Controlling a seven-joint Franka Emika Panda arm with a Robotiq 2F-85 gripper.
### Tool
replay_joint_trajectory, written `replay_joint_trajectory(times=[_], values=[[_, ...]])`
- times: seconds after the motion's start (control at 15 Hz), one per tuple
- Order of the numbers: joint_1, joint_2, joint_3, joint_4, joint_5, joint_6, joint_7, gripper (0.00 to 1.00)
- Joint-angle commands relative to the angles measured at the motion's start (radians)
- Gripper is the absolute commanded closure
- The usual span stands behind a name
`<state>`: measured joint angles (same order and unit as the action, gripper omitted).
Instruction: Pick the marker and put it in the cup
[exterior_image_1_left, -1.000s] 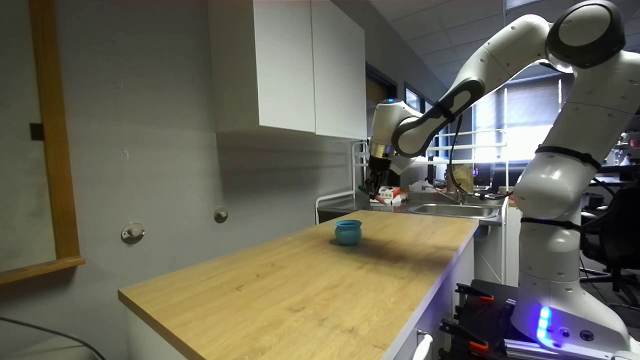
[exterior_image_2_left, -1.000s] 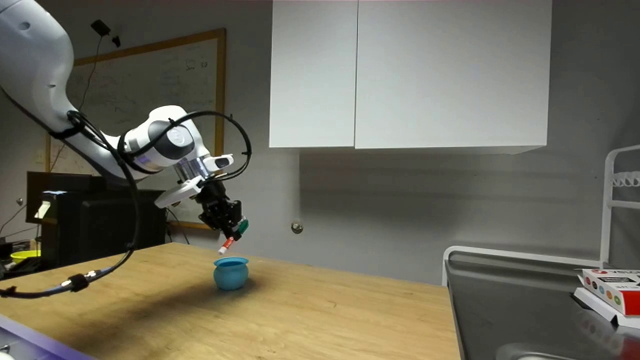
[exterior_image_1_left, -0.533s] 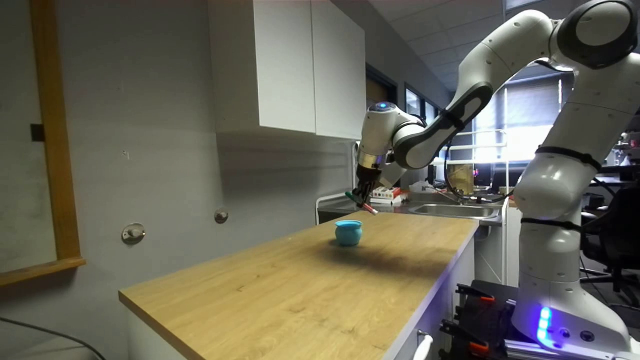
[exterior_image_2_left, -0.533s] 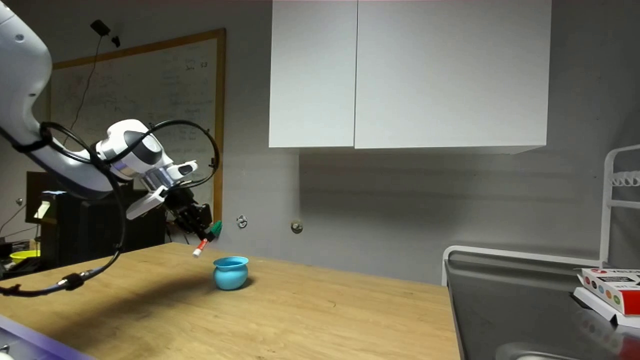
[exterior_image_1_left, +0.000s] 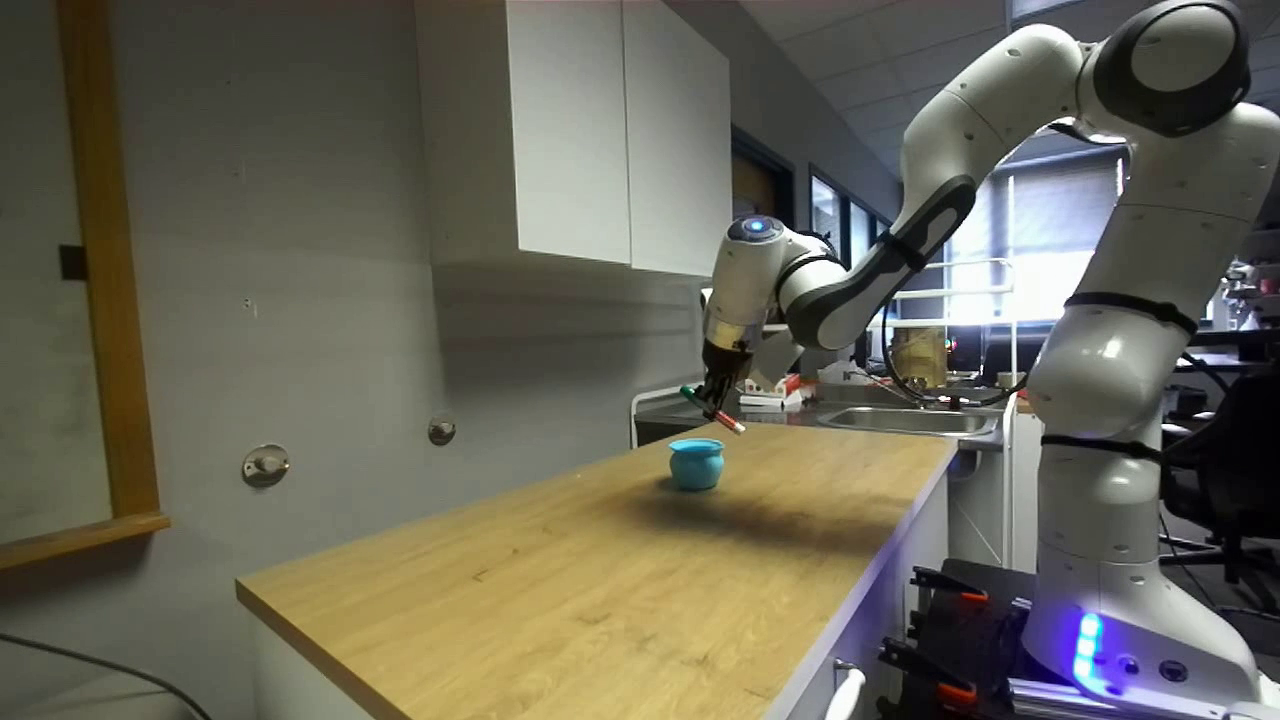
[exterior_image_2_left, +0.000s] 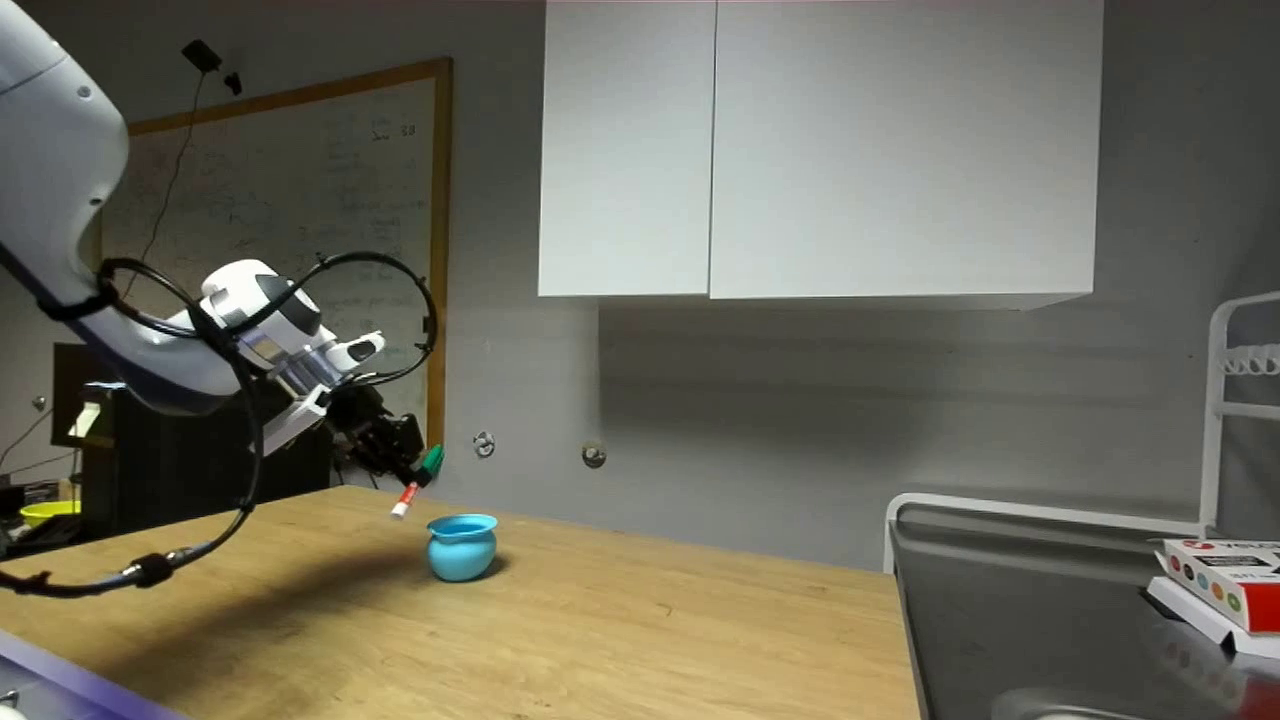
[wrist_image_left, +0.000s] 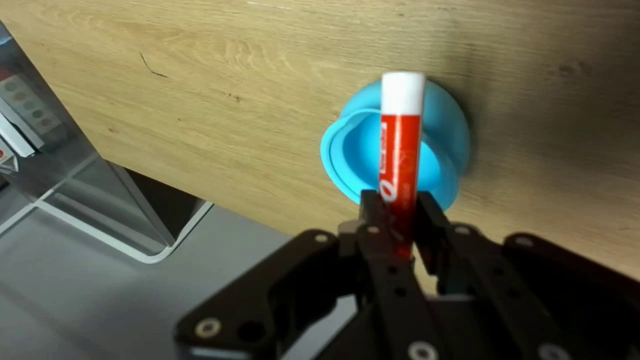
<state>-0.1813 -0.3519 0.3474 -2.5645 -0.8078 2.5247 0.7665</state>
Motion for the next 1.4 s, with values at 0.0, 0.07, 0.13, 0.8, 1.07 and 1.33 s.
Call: replay_joint_trajectory(times=[0.0,0.07,0.13,0.8,1.07,1.33], values=[[0.025,0.079,-0.05,0.07,-0.082,-0.007,0.051,0.88],[0.032,0.091,-0.065,0.085,-0.093,-0.009,0.05,0.88],[0.039,0.102,-0.077,0.102,-0.105,-0.012,0.051,0.88],[0.116,0.251,-0.16,0.233,-0.189,0.018,0.139,0.88],[0.085,0.312,-0.153,0.263,-0.291,0.056,0.255,0.88],[0.063,0.364,-0.168,0.292,-0.371,0.08,0.336,0.88]])
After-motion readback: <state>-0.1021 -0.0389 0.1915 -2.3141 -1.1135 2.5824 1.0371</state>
